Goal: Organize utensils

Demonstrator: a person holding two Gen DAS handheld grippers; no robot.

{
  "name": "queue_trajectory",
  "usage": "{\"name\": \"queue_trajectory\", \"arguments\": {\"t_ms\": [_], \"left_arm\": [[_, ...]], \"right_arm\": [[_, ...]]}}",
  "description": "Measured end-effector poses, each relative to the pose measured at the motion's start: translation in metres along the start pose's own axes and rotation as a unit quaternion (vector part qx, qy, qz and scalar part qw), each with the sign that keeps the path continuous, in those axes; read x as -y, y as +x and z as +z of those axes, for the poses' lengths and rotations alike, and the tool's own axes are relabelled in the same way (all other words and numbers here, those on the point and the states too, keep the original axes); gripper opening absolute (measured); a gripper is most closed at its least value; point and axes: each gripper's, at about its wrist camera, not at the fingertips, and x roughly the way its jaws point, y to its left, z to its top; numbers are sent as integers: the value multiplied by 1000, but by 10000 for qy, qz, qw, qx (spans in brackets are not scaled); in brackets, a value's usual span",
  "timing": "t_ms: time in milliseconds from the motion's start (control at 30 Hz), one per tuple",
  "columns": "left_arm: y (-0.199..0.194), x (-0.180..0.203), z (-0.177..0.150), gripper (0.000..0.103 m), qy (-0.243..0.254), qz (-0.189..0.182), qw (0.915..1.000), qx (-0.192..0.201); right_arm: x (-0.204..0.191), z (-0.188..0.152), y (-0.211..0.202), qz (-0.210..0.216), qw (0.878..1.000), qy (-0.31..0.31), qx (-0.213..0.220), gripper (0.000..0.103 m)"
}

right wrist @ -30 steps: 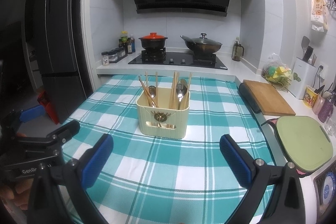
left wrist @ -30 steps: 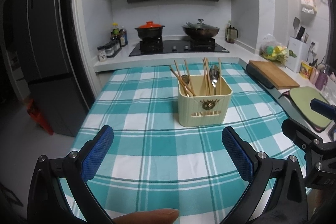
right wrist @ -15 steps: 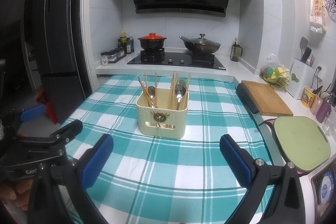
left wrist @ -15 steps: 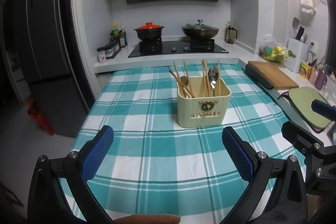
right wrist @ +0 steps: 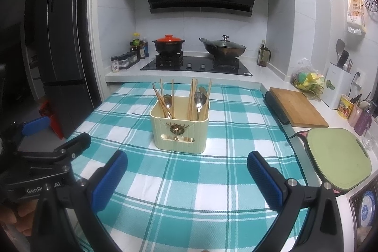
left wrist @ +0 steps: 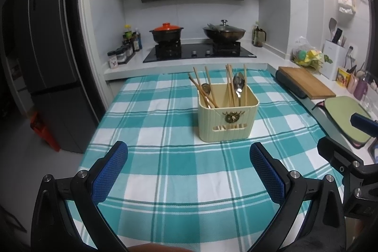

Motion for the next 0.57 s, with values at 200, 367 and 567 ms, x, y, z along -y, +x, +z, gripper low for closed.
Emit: {"name": "queue_trajectory", "arguments": {"t_ms": [200,367,567], "left_arm": [[3,2,-1,103,50,-2,10000,-30],[3,5,-3,103,121,-18,9999,-20],[2,7,-3,103,100,71,9999,23]], "right_arm": [[3,-1,1,-10,10000,22,-15,103],[5,-2,4,-34,10000,65,-35,103],[6,-2,5,-43,9999,109,-27,103]]}}
